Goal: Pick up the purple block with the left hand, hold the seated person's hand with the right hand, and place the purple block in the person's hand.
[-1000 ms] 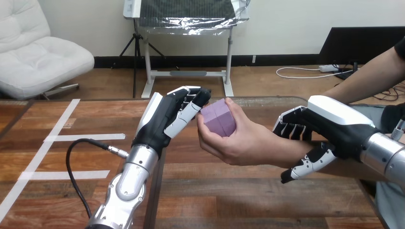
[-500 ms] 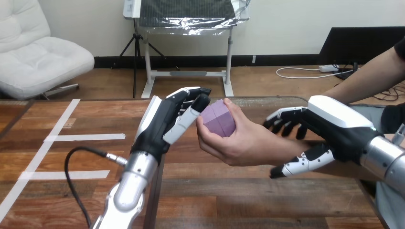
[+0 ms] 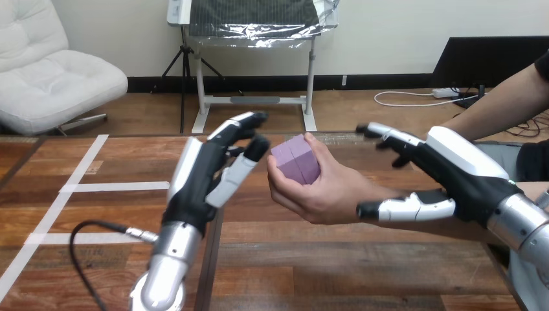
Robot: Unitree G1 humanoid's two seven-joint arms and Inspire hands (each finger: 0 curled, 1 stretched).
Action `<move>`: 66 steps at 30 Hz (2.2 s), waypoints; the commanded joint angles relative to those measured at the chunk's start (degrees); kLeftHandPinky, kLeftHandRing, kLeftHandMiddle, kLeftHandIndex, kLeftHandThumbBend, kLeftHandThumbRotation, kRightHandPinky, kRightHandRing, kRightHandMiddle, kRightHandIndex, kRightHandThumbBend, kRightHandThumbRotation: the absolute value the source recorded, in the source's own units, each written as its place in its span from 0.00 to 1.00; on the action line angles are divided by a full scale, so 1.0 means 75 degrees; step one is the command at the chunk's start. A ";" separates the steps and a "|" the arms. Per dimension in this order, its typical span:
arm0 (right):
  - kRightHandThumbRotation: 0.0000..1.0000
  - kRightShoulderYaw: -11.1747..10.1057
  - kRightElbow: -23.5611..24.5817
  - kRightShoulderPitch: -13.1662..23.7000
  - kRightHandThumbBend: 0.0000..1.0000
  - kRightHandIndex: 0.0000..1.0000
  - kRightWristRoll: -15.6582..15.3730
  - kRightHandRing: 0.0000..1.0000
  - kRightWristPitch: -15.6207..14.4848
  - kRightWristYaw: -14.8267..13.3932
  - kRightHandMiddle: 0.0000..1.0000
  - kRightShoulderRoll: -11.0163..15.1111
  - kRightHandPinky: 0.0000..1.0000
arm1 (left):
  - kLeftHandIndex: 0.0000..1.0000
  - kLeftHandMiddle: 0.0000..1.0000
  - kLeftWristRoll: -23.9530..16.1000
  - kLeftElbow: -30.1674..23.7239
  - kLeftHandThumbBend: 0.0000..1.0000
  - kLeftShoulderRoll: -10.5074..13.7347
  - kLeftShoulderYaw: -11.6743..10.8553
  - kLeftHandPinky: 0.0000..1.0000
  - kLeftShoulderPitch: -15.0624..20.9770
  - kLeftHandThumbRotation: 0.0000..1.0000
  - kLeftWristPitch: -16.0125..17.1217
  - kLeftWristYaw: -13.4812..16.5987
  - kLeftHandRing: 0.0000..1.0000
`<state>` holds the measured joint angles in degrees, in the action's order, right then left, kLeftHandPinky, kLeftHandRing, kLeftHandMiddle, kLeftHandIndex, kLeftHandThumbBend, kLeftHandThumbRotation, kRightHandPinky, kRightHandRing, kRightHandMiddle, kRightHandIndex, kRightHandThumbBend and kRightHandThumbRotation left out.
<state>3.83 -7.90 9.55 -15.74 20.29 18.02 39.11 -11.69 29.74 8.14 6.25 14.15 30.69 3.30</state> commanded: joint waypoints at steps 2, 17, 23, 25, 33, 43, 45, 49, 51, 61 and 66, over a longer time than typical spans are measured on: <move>0.99 -0.0198 -0.0283 -0.0040 1.00 1.00 0.0602 0.96 0.0114 -0.0140 0.99 -0.0582 0.82 | 0.83 0.86 0.0213 -0.1560 0.74 0.0070 -0.0340 0.77 -0.0311 1.00 -0.0042 0.0066 0.86; 1.00 -0.0479 -0.0257 -0.0139 1.00 0.99 0.1767 0.95 0.0483 -0.0115 0.97 -0.1226 0.86 | 0.83 0.86 0.0646 -0.3647 0.76 -0.0040 -0.0584 0.86 -0.1516 1.00 -0.0564 -0.0078 0.89; 1.00 -0.0557 -0.0084 -0.0260 1.00 0.95 0.2263 0.93 0.0641 -0.0076 0.94 -0.1473 0.86 | 0.80 0.84 0.0813 -0.4428 0.75 -0.0112 -0.0627 0.87 -0.2038 1.00 -0.0615 -0.0083 0.87; 1.00 -0.0572 -0.0014 -0.0311 1.00 0.94 0.2349 0.93 0.0677 -0.0083 0.94 -0.1516 0.86 | 0.80 0.83 0.0817 -0.4632 0.75 -0.0119 -0.0634 0.86 -0.2177 1.00 -0.0638 -0.0067 0.86; 1.00 -0.0648 0.0560 -0.0630 0.98 0.92 0.3045 0.91 0.0966 -0.0064 0.92 -0.1890 0.86 | 0.80 0.82 0.1031 -0.5773 0.81 -0.0067 -0.0641 0.83 -0.2930 1.00 -0.0885 -0.0191 0.84; 1.00 -0.0640 0.1281 -0.1024 0.94 0.89 0.3837 0.89 0.1267 0.0122 0.90 -0.2234 0.84 | 0.79 0.83 0.1491 -0.6758 0.85 -0.0057 -0.0639 0.77 -0.3775 1.00 -0.0901 -0.0384 0.84; 1.00 -0.0633 0.1546 -0.1164 0.94 0.89 0.4012 0.88 0.1211 0.0134 0.89 -0.2296 0.84 | 0.79 0.83 0.1608 -0.6960 0.84 -0.0027 -0.0630 0.77 -0.3977 1.00 -0.0874 -0.0454 0.84; 0.99 -0.0638 0.2022 -0.1424 0.95 0.88 0.4244 0.88 0.1052 0.0136 0.88 -0.2381 0.84 | 0.78 0.82 0.1826 -0.7230 0.84 -0.0016 -0.0611 0.77 -0.4271 1.00 -0.0837 -0.0561 0.84; 0.99 -0.0636 0.2283 -0.1587 0.96 0.87 0.4327 0.87 0.1013 0.0090 0.88 -0.2458 0.84 | 0.78 0.82 0.2005 -0.7350 0.83 -0.0039 -0.0590 0.77 -0.4431 1.00 -0.0812 -0.0610 0.84; 0.95 -0.0597 0.3072 -0.2120 0.97 0.89 0.4803 0.89 0.0823 0.0109 0.90 -0.2675 0.86 | 0.77 0.82 0.2501 -0.7600 0.77 -0.0155 -0.0598 0.82 -0.4843 1.00 -0.0814 -0.0732 0.85; 0.95 -0.0569 0.3291 -0.2309 0.98 0.89 0.4874 0.90 0.0800 0.0042 0.91 -0.2842 0.88 | 0.77 0.82 0.2555 -0.7646 0.74 -0.0229 -0.0623 0.85 -0.4921 1.00 -0.0760 -0.0726 0.85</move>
<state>1.44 9.04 -9.29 18.26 25.77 19.18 19.98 5.75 -22.14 7.72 1.90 -24.49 24.09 -1.82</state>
